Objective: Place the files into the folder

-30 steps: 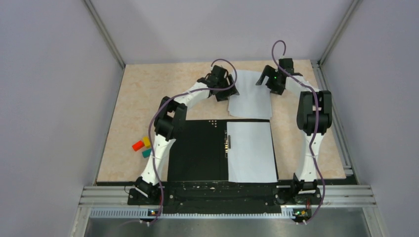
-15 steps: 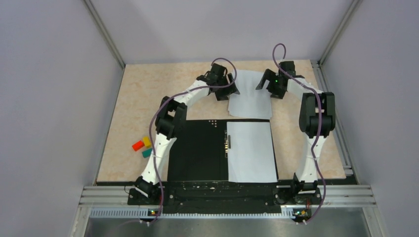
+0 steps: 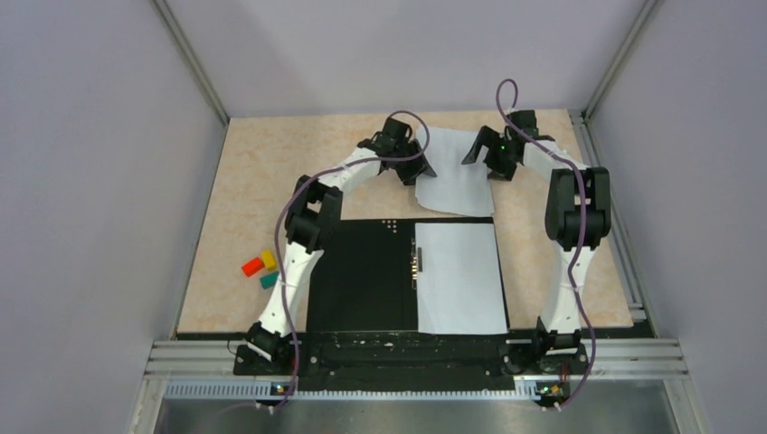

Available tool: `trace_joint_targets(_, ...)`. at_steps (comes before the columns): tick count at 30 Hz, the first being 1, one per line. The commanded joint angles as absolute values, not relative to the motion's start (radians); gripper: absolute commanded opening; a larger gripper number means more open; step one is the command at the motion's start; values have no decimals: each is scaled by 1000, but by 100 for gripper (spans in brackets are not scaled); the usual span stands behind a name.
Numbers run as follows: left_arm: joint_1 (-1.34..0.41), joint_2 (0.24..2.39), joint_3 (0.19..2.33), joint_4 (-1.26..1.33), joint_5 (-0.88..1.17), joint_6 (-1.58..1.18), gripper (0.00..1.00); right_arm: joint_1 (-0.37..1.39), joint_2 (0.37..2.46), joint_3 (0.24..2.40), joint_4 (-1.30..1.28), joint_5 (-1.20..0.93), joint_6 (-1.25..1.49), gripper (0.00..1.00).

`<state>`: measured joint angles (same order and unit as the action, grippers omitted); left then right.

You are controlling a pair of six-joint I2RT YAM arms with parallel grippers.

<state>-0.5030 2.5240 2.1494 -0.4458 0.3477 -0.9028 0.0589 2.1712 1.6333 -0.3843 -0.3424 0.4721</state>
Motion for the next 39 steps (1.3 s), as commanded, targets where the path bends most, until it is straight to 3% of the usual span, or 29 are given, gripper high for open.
trace_joint_targets(1,-481,2495,2122,-432,385,-918,41,81,2230,1639,-456,-375,478,99)
trace_joint_targets(7,-454,2480,2162,-447,411,-875,1,81,2209,1653,-447,-392,483,99)
trace_joint_targets(22,-451,2105,2170,-447,445,-572,0,61,1779,1465,-219,-538,560,99)
trace_joint_targets(39,-532,1582,1921,-486,563,-408,0,25,1264,1163,423,-814,906,99)
